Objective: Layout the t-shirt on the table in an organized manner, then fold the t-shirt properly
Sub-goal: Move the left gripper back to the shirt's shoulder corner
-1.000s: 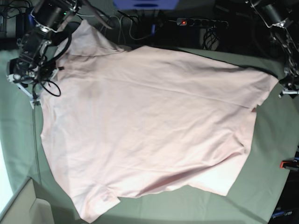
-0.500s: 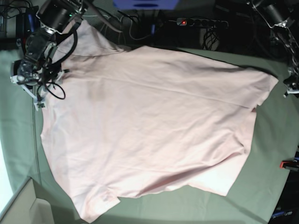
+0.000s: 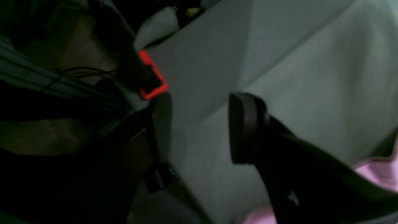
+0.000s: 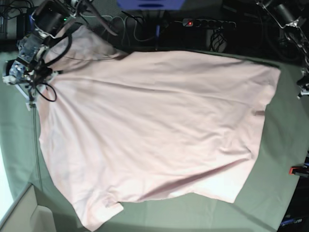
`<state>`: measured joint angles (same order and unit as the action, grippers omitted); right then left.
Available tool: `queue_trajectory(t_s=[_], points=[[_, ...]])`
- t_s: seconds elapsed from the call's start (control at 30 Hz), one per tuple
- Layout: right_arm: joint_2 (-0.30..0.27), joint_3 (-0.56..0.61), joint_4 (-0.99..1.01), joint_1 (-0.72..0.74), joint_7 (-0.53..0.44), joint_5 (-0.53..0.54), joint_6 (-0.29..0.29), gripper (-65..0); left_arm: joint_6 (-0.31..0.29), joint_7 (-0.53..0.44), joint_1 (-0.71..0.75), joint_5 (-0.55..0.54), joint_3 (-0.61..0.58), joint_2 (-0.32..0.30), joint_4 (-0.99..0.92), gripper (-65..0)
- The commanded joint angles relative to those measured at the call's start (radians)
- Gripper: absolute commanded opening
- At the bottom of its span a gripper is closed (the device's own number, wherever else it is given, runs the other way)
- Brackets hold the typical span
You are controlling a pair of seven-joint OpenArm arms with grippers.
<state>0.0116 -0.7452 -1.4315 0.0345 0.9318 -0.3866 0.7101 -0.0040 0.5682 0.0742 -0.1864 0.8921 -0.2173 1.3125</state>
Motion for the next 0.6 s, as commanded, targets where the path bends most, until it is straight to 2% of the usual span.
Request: queue_trajectory(t_s=[0.0,0.17,0.27,0.43,0.57], points=[[-0.025,-0.001,-0.016,0.011,-0.004,-0.015,-0.012,-64.5,-0.001,-0.021,-0.003,0.000,0.000,-0.017,0.025,-36.1],[-0.042,-0.001,-0.016,0.035,-0.004,-0.016,-0.012,-65.0,-0.001,-0.018,-0.001,0.000,-0.004,-0.006,0.026,-36.1],[-0.049,0.005,-0.010,0.037,-0.004,-0.015,-0.012,-64.0,-0.001,0.036,0.008,0.000,-0.004,0.009,0.026,-36.1],[-0.052,0.006,-0.013,0.037,-0.003,-0.015,-0.012,-52.9,-0.001,0.103,0.003,-0.002,0.000,0.015,0.026,-36.0],[-0.054,-0.001,-0.018,0.034,0.003,-0.015,-0.012,-39.0,-0.003,0.118,0.006,-0.002,0.000,0.017,0.042,-36.0]])
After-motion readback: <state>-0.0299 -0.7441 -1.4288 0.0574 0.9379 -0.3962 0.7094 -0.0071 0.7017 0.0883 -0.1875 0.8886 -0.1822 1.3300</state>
